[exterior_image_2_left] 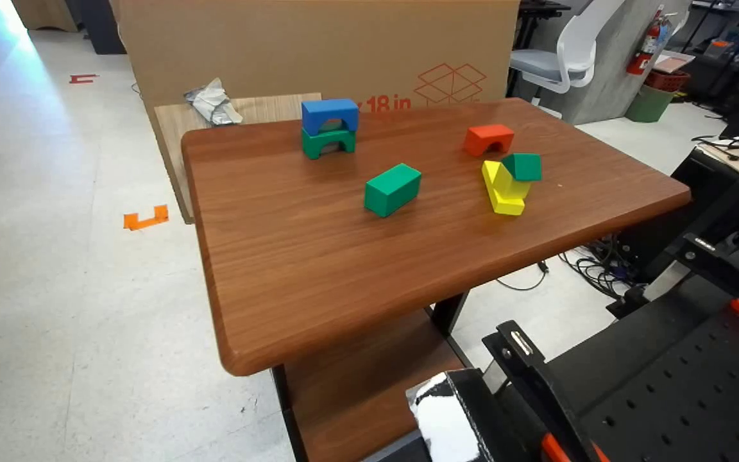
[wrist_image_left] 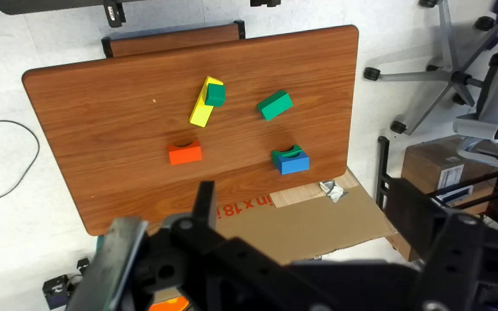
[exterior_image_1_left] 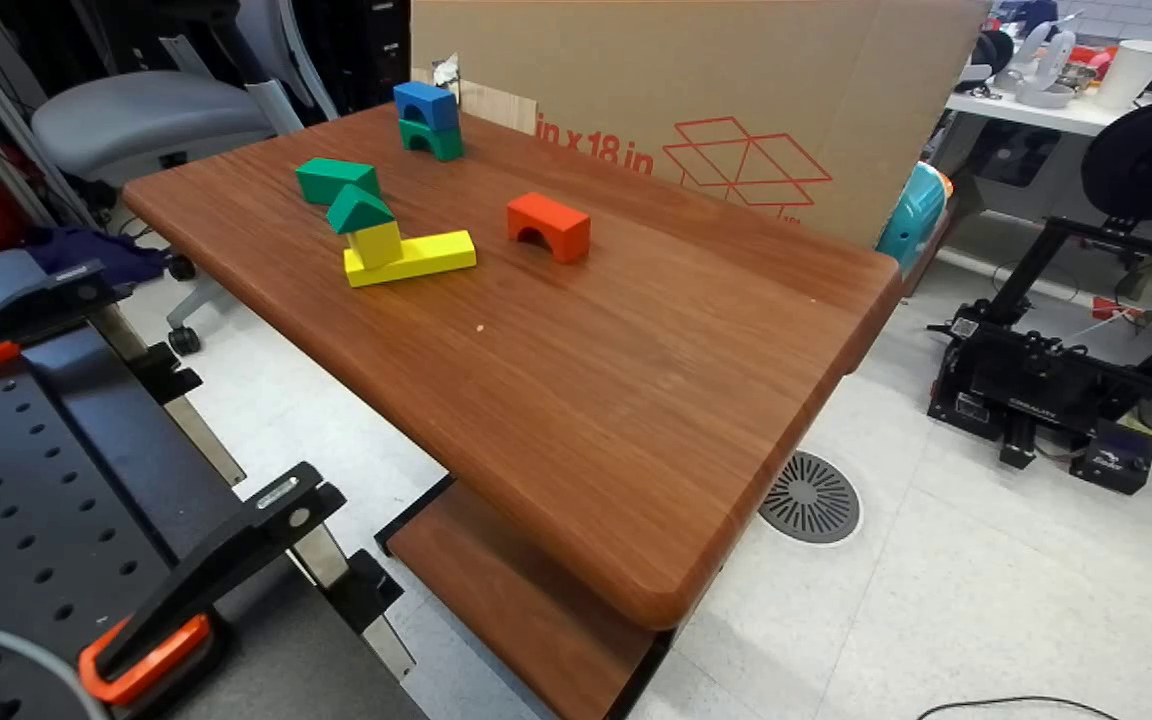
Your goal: Move the orange block backwards
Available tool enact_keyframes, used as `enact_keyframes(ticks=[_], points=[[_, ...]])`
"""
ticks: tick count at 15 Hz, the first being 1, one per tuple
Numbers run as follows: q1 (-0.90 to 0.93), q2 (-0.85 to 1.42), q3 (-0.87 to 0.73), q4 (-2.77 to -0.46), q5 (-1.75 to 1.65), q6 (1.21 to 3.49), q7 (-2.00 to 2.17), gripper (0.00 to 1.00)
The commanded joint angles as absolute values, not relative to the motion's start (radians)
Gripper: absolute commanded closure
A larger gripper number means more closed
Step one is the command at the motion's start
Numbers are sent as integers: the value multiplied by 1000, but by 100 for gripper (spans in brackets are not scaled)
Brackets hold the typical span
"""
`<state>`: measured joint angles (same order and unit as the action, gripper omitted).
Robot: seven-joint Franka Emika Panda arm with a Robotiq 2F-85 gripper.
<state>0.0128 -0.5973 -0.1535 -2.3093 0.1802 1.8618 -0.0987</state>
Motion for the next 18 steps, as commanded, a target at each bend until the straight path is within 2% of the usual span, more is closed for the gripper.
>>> enact_keyframes(ticks=[1,7,18], points=[[-7,-595,-139,-2307,190,1858,-107,0],[-21,-505,-108,-2304,129,1949,-102,0],[-15,-106,-80,-2202,77,2190,-68,0]])
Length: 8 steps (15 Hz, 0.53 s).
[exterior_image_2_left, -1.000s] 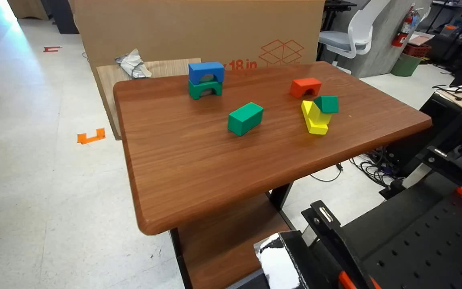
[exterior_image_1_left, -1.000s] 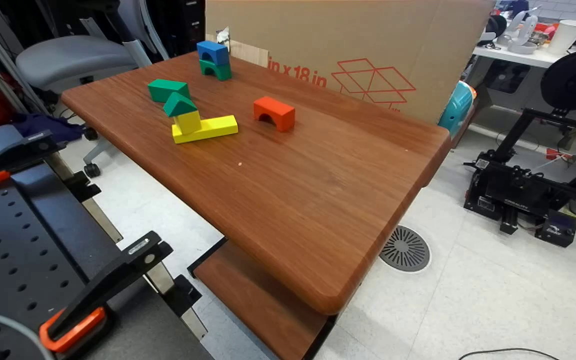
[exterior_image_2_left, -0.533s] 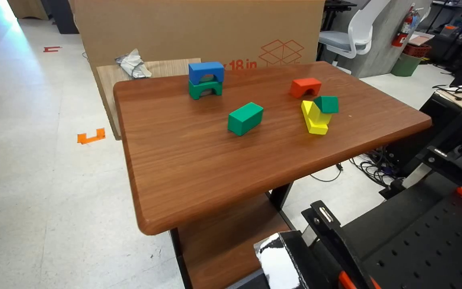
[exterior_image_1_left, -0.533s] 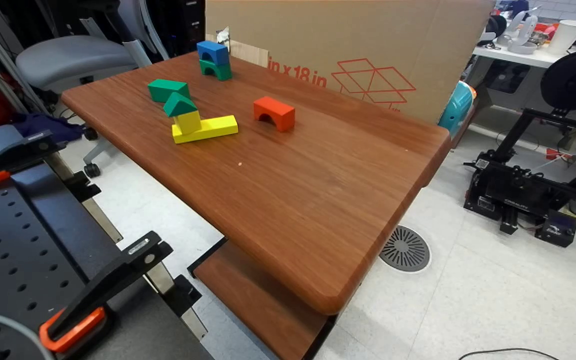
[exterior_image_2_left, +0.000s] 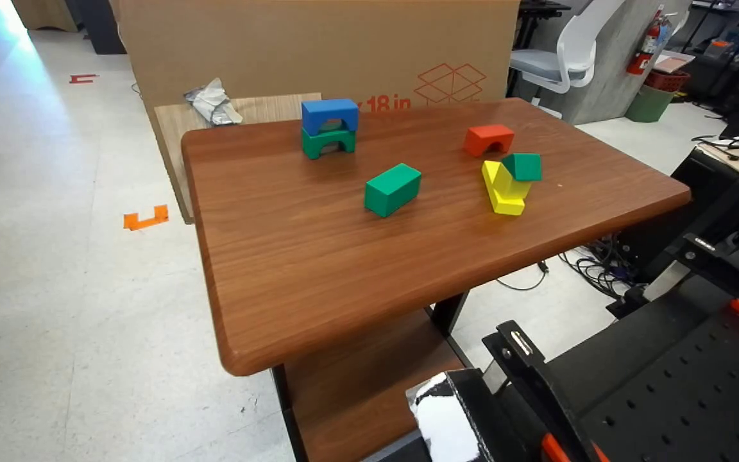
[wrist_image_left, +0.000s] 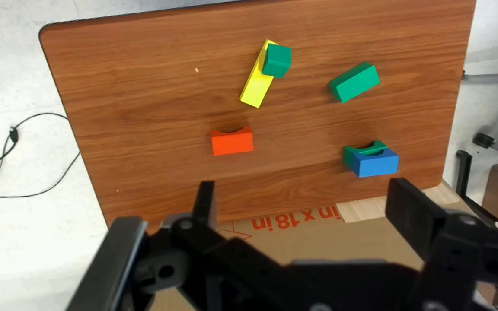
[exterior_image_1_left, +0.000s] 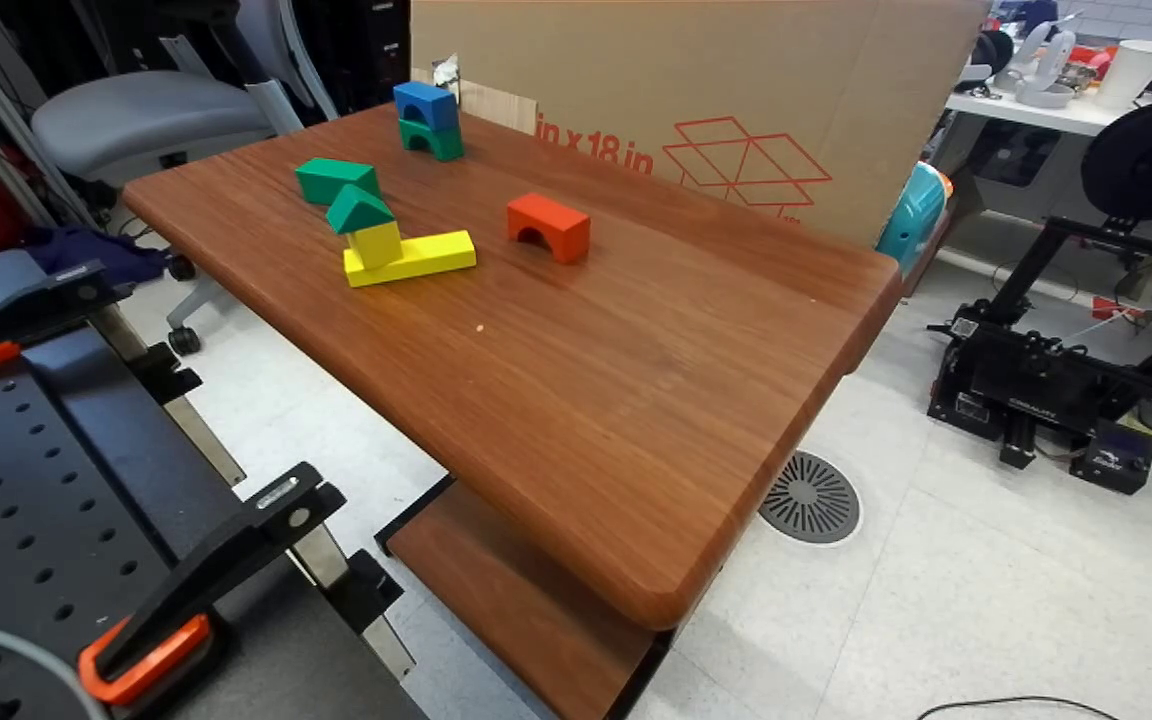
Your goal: Move the orange block backwards
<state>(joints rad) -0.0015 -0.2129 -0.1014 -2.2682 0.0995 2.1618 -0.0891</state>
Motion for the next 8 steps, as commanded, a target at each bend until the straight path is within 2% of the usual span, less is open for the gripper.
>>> enact_keyframes(ticks=[1,8], points=[[-17,-73,-75,-2190,67,2208,-53,0],[-8,147,-56,-2081,21,2264,-10,0]])
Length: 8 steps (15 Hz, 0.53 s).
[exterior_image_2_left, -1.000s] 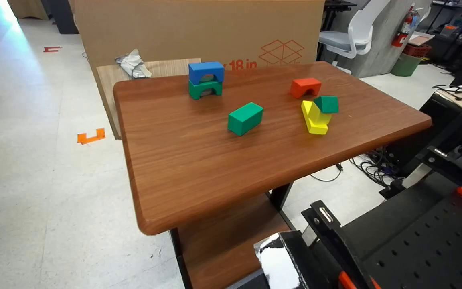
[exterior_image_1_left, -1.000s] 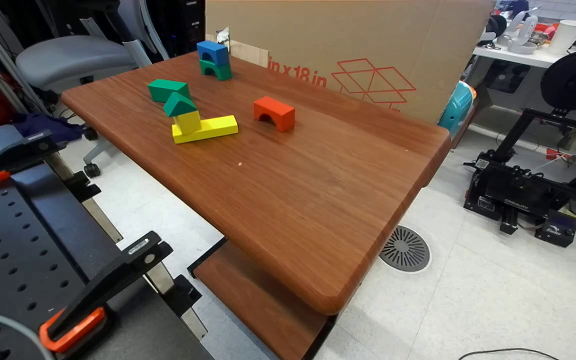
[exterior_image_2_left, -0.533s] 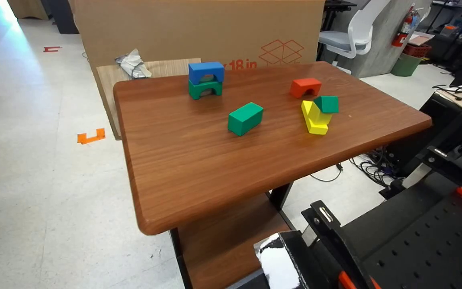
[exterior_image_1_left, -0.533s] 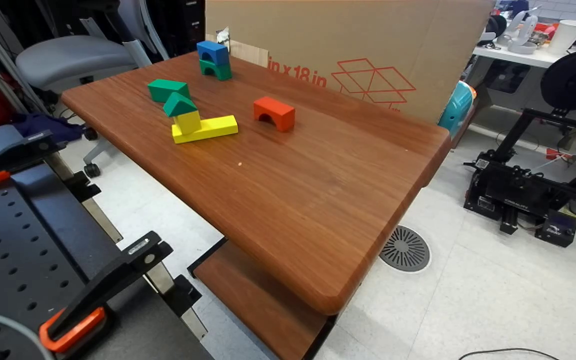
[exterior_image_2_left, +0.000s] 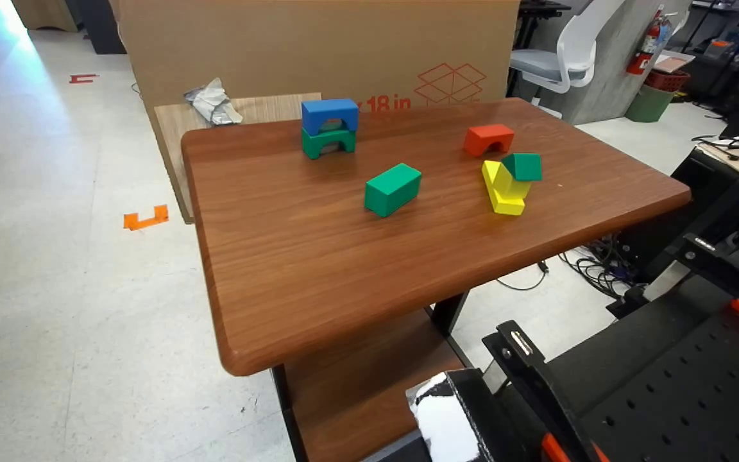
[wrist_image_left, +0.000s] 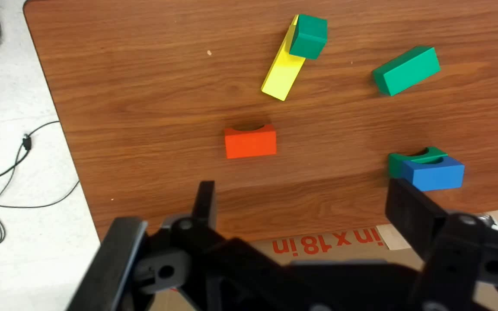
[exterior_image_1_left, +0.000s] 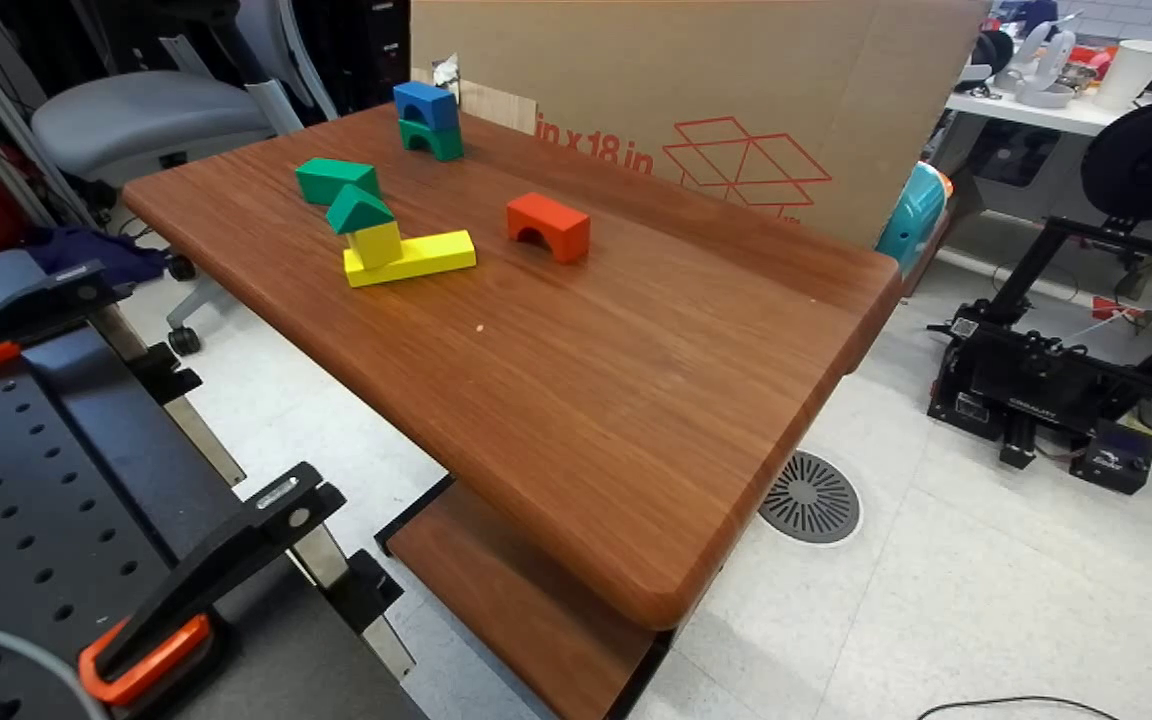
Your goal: Move the orange block backwards
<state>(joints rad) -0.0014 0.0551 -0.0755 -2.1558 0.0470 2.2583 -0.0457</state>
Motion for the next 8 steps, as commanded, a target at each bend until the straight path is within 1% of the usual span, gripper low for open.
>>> enact_keyframes(ticks=[1,8], points=[[-6,176,-52,-2065,14,2263,-7,0],[6,335,-47,-1989,-55,2264,2,0]])
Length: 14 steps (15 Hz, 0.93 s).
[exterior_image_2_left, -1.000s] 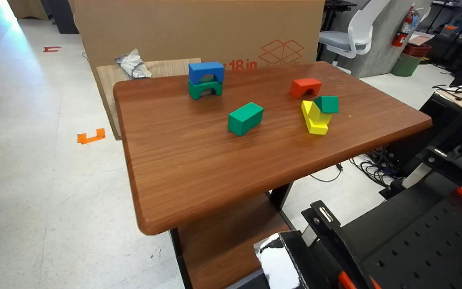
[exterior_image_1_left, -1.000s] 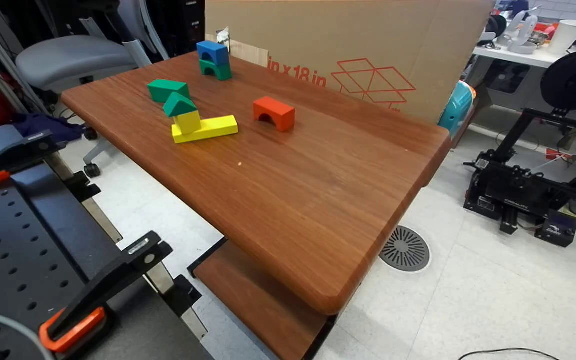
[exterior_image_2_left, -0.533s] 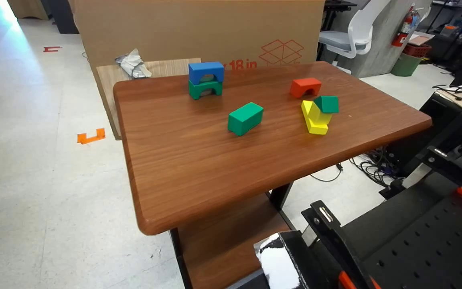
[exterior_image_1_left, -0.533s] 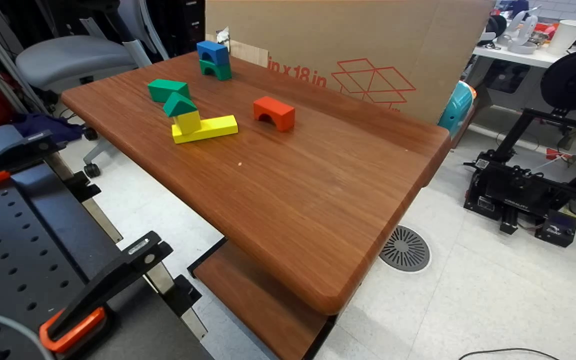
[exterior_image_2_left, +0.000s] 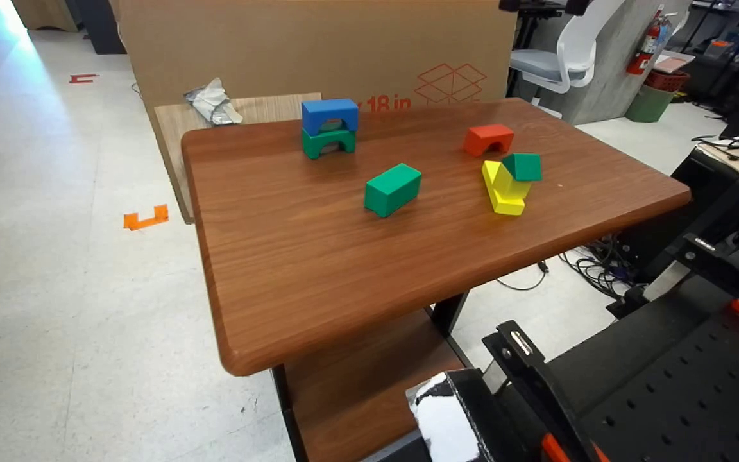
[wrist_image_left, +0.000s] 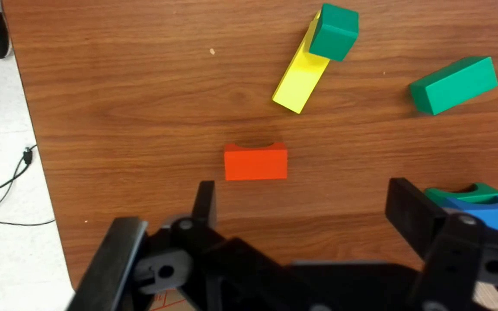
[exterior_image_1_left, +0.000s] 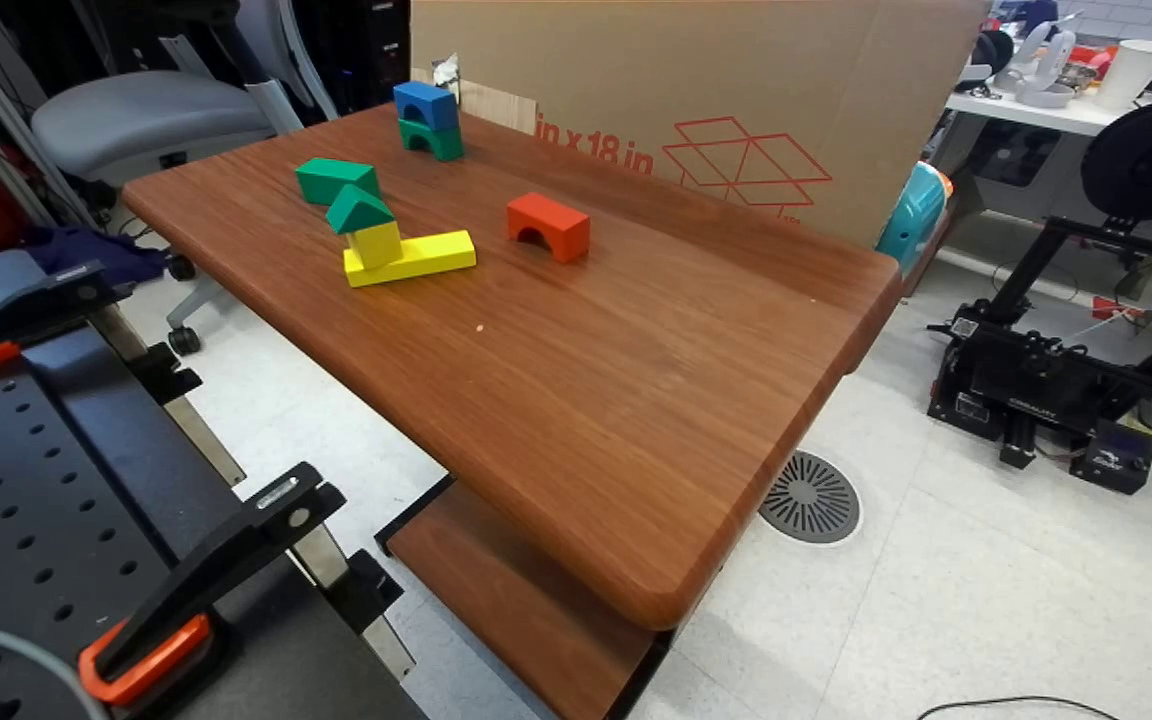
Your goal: Move the orange block backwards
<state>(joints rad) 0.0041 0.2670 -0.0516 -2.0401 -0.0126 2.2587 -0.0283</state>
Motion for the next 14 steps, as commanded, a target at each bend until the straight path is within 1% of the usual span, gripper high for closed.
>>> enact_keyframes(ticks=[1,14], points=[[8,357,-48,-1979,-62,2264,7,0],[7,516,-78,-1912,-136,2295,57,0]])
